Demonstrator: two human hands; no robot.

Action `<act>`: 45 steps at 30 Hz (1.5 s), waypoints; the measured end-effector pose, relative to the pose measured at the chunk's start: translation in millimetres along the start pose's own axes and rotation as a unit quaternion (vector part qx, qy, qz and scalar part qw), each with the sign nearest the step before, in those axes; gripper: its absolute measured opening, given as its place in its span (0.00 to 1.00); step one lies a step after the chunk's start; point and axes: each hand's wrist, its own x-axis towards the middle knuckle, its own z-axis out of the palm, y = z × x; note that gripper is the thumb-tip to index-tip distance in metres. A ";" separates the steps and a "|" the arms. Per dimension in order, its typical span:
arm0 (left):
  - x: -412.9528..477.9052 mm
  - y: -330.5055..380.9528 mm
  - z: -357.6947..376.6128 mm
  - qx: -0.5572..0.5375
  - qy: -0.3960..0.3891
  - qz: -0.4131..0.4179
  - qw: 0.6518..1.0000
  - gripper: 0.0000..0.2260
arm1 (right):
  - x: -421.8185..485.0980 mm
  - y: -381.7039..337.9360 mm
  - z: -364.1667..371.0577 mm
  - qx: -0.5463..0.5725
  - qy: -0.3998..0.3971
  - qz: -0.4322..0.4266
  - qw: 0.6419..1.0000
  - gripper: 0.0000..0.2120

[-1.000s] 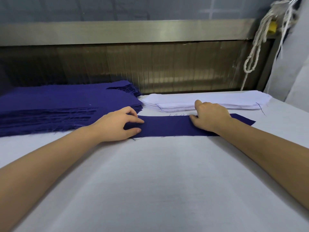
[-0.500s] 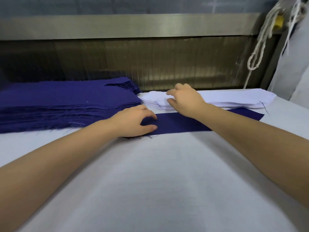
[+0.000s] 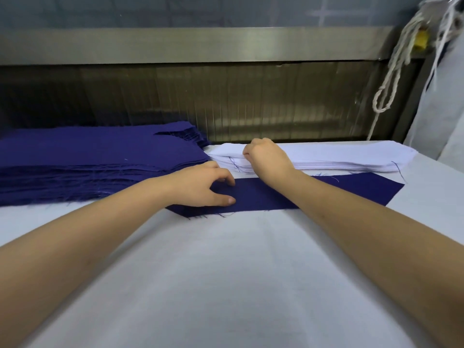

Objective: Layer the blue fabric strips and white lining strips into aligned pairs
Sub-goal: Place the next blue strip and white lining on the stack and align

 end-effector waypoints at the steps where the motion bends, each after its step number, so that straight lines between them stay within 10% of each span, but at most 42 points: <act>1: 1.1 -0.8 -0.4 -0.004 0.000 0.001 1.000 0.17 | 0.2 1.9 2.8 0.012 0.008 0.002 1.000 0.09; 18: 68.1 -14.6 0.0 -0.027 0.266 -0.099 0.958 0.11 | -7.3 4.1 6.1 0.218 0.110 0.066 0.967 0.09; 35: 34.1 -23.9 -12.4 0.021 0.377 -0.036 0.925 0.12 | -11.5 10.5 2.6 0.001 0.193 0.016 0.981 0.19; 45: -20.0 -40.3 -8.1 -0.034 0.318 -0.003 0.947 0.15 | -14.4 41.9 -21.7 -0.105 0.025 0.037 0.993 0.18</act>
